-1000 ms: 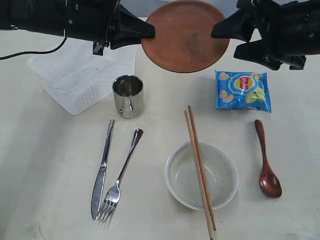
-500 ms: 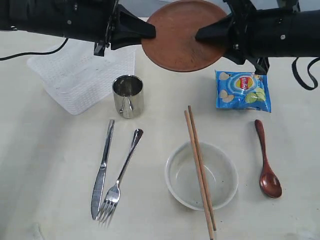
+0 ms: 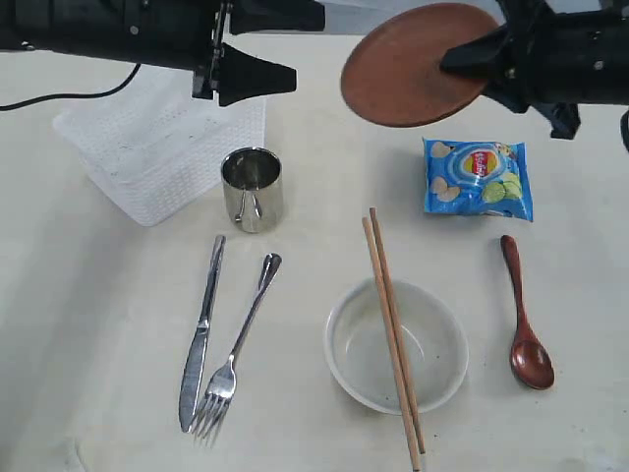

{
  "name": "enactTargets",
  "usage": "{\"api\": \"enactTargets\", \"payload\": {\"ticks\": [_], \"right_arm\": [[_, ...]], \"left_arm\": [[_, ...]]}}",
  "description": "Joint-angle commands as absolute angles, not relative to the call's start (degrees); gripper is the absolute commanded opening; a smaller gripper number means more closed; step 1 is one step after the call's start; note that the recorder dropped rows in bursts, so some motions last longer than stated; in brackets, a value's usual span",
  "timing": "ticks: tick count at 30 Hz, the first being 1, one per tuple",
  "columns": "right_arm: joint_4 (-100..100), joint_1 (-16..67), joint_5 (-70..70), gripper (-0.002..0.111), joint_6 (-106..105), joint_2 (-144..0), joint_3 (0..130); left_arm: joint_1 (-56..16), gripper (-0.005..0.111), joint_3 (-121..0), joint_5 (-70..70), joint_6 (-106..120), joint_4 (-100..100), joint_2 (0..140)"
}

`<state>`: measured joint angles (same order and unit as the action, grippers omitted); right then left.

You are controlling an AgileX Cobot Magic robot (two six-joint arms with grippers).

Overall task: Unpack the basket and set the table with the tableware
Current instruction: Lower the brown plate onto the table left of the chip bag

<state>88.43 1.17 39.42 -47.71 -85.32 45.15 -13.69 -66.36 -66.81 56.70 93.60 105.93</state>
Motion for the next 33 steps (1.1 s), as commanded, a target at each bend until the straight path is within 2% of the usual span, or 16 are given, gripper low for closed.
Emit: {"api": "enactTargets", "payload": {"ticks": [1, 2, 3, 4, 5, 8, 12, 20, 33], "right_arm": [[88.26, -4.34, 39.54, 0.0, -47.96, -85.1, 45.67], [87.44, -4.63, 39.54, 0.0, -47.96, -85.23, 46.19], [84.29, -4.78, 39.64, 0.0, -47.96, -86.13, 48.48], [82.77, -4.48, 40.19, 0.0, -47.46, -86.79, 49.72], [79.03, -4.03, 42.26, 0.0, -45.47, -89.18, 53.37], [68.83, -3.82, 48.26, 0.0, -40.25, -96.04, 62.43], [56.82, -3.71, 56.68, 0.0, -33.87, -106.57, 73.43], [52.1, 1.91, 53.17, 0.0, -35.81, -114.93, 73.87], [51.11, 6.24, 53.07, 0.0, -36.17, -119.08, 73.87]], "left_arm": [[-9.97, 0.069, -70.49, -69.96, 57.04, 94.75, 105.34], [-9.02, 0.06, -71.08, -69.96, 56.8, 94.75, 105.34], [-6.73, 0.038, -71.43, -69.96, 53.57, 91.5, 103.97], [-5.83, 0.028, -71.43, -69.96, 53.54, 89.79, 103.3], [-3.7, 0.0, -71.43, -69.96, 53.54, 85.29, 101.47], [0.24, 0.0, -69.52, -69.96, 53.25, 80.43, 96.75], [5.01, 0.0, -60.96, -69.96, 60.47, 83.41, 86.44], [5.15, 0.0, -45.6, -69.96, 65.67, 84.24, 75.59], [5.15, 0.0, -42.88, -69.96, 65.97, 84.24, 74.38]]}}
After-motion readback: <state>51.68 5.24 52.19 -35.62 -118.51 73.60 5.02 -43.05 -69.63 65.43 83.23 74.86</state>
